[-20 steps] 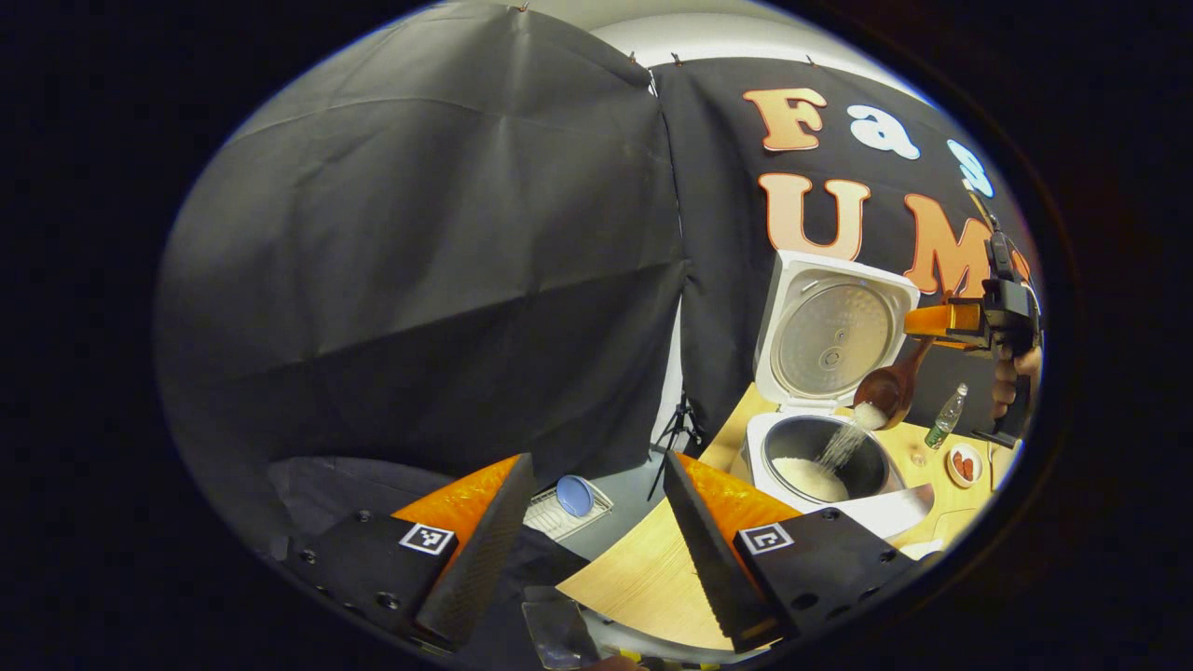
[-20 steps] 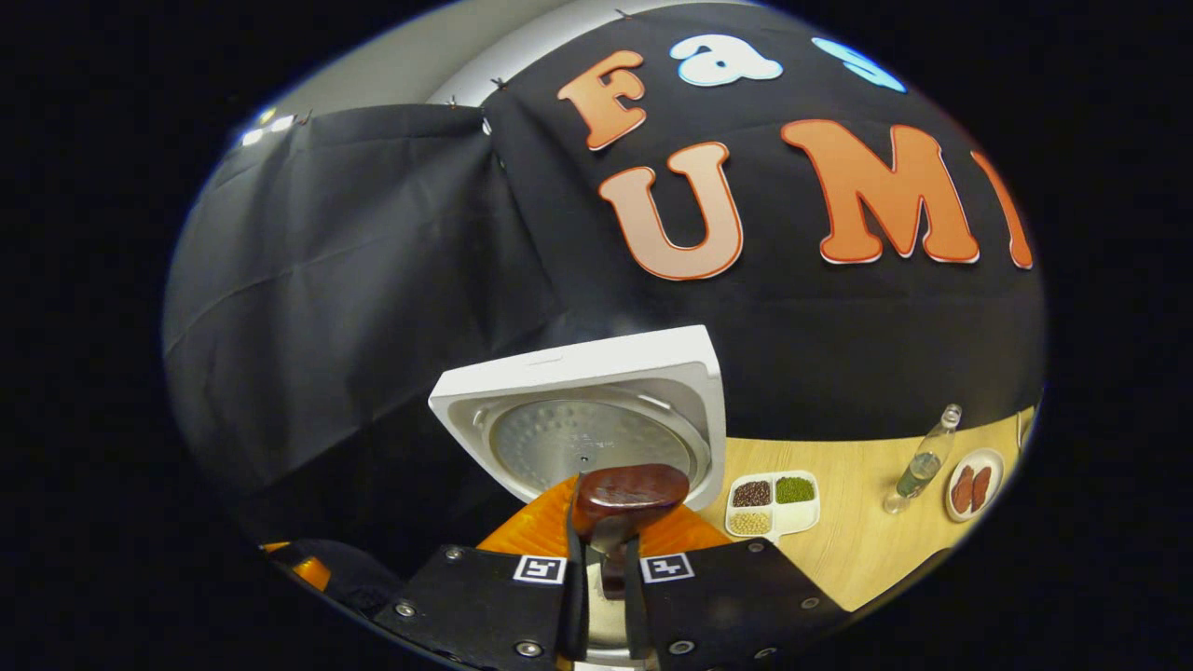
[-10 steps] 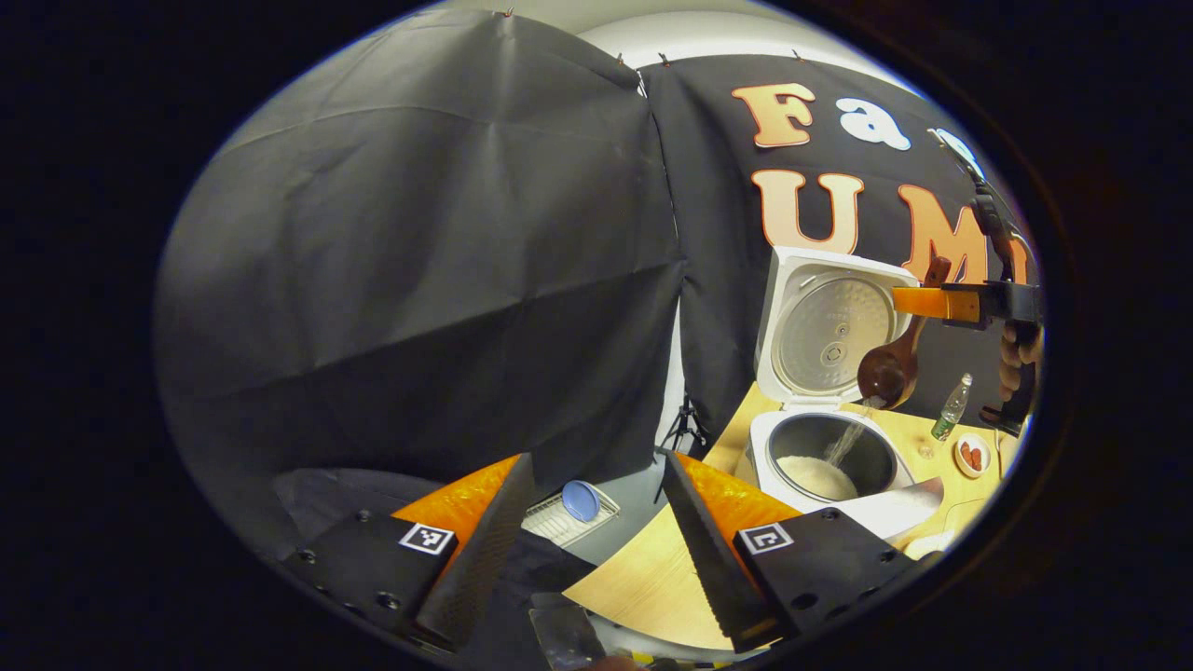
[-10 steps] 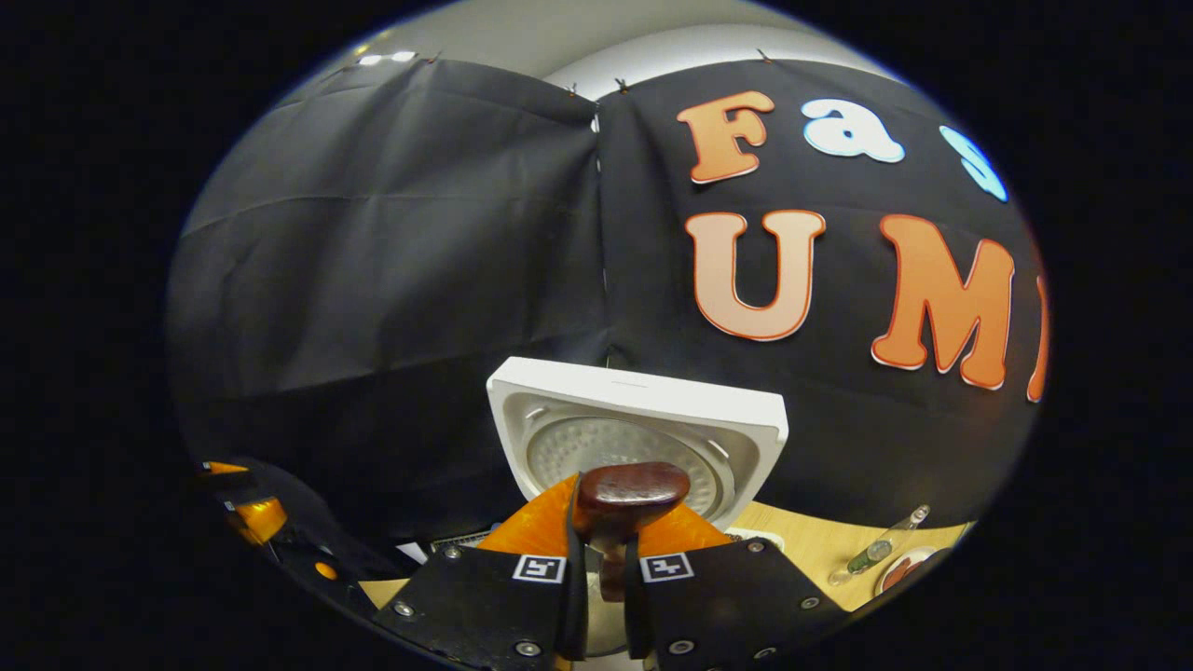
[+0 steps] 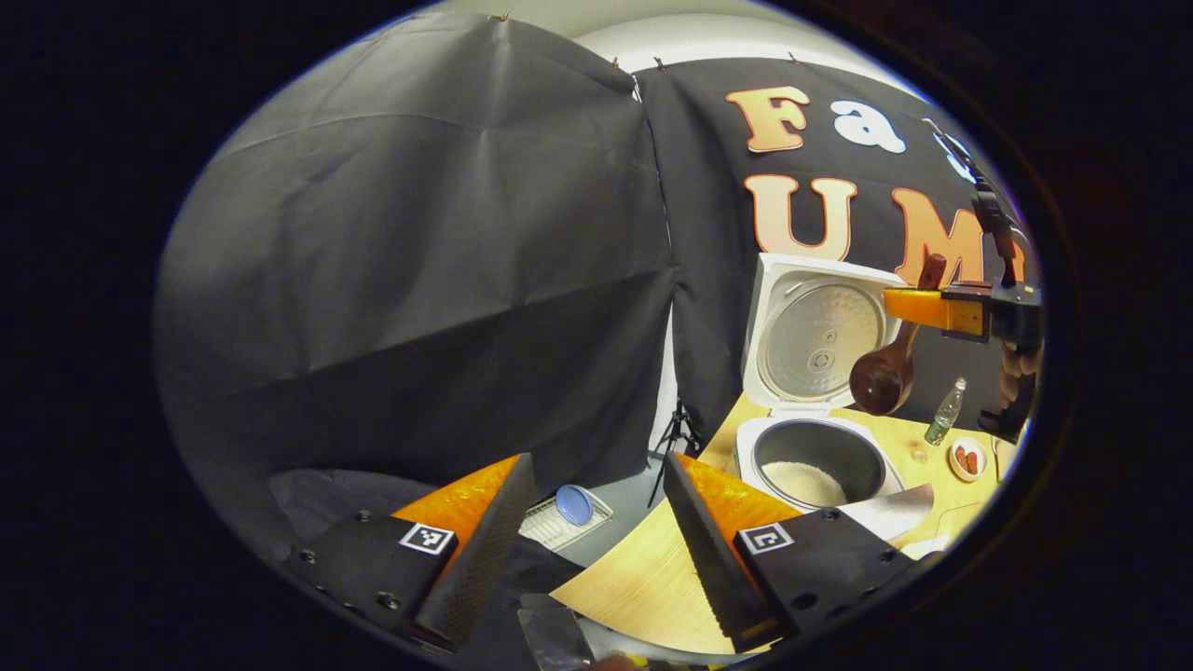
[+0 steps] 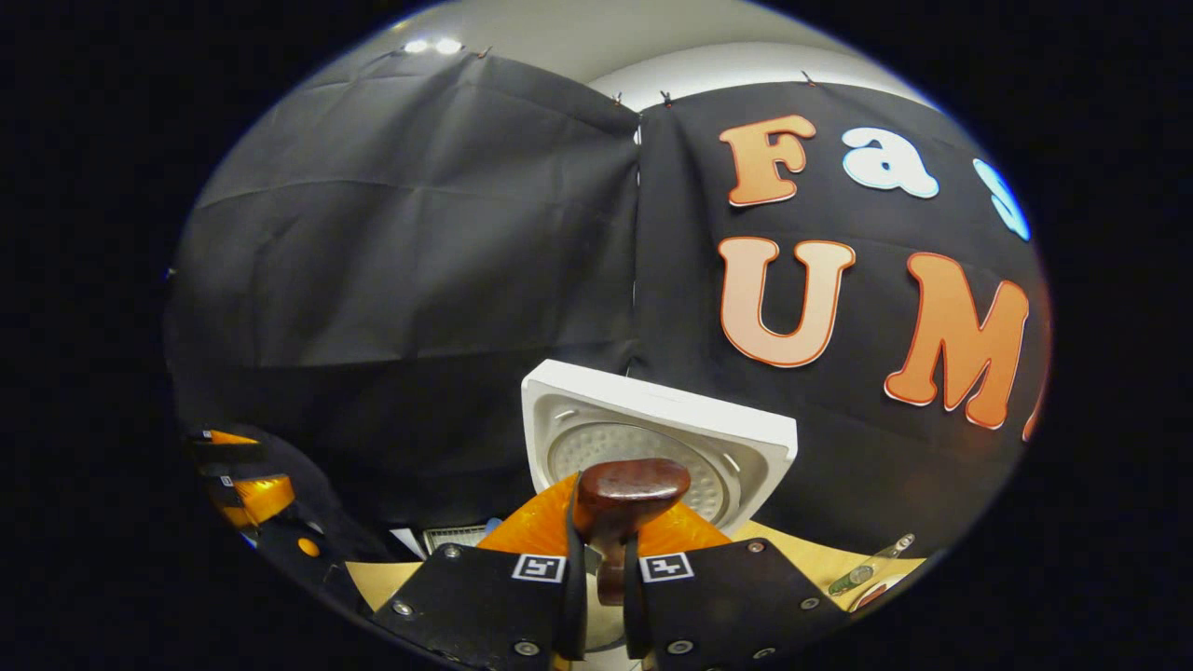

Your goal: Close the left gripper, press the button to open the rice cooker; take a wooden spoon from the chopstick holder with the right hand, scoop a spoonful of rice and pour it into the rice cooker, then put the wooden spoon back into the chopstick holder.

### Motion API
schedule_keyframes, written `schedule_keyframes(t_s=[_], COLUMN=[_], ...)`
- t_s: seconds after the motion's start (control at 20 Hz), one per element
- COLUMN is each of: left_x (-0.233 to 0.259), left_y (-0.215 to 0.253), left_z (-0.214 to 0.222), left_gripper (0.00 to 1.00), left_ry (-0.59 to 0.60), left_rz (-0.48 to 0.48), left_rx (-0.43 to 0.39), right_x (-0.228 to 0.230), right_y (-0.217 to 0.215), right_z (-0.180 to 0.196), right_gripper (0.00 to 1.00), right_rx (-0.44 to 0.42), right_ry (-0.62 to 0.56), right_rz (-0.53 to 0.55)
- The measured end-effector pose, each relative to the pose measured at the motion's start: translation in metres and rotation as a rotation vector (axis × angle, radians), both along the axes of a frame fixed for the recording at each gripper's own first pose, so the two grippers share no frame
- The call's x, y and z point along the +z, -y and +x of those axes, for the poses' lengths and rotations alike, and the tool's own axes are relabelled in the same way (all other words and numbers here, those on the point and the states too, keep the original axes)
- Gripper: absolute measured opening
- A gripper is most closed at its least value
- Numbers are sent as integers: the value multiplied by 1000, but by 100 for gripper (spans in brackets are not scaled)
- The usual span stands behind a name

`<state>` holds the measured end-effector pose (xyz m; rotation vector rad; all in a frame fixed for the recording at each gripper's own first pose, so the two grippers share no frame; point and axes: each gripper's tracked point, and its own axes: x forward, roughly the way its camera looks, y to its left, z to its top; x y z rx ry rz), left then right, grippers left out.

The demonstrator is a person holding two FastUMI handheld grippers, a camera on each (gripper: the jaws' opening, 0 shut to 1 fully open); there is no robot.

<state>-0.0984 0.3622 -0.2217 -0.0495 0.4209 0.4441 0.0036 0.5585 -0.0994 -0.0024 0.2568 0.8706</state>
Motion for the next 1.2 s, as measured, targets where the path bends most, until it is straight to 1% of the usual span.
schedule_keyframes(t_s=[0.1,0.2,0.3,0.45,0.5,0.6,0.65,0.75,0.9,0.95,1.0,1.05,1.2], left_x=[2,5,13,24,26,27,27,25,26,28,31,32,40], left_y=[9,29,50,80,93,123,134,156,197,210,222,234,271], left_z=[4,9,19,35,37,40,41,44,41,42,44,44,45], left_gripper=[95,95,95,95,95,95,95,95,96,95,96,96,95], left_ry=[12,33,59,78,81,90,91,82,65,61,58,53,56], left_rz=[-9,-63,-91,-50,-63,-160,-176,-158,-134,-127,-122,-118,-117], left_rx=[-5,-22,-45,-79,-96,-114,-115,-123,-170,-188,-204,-218,-256], right_x=[4,7,6,5,2,-7,-12,-27,-63,-67,-60,-81,-101], right_y=[18,45,80,138,161,206,224,266,333,351,374,392,444], right_z=[8,8,9,17,20,23,23,26,23,22,22,19,7], right_gripper=[15,15,15,15,15,15,15,15,15,15,15,15,15], right_rx=[-23,-48,-81,-148,-180,-231,-255,-309,-410,-442,-474,-505,-589], right_ry=[-39,-90,-136,-173,-180,-201,-214,-239,-296,-308,-319,-334,-384], right_rz=[40,89,142,180,180,190,199,194,155,155,159,161,167])
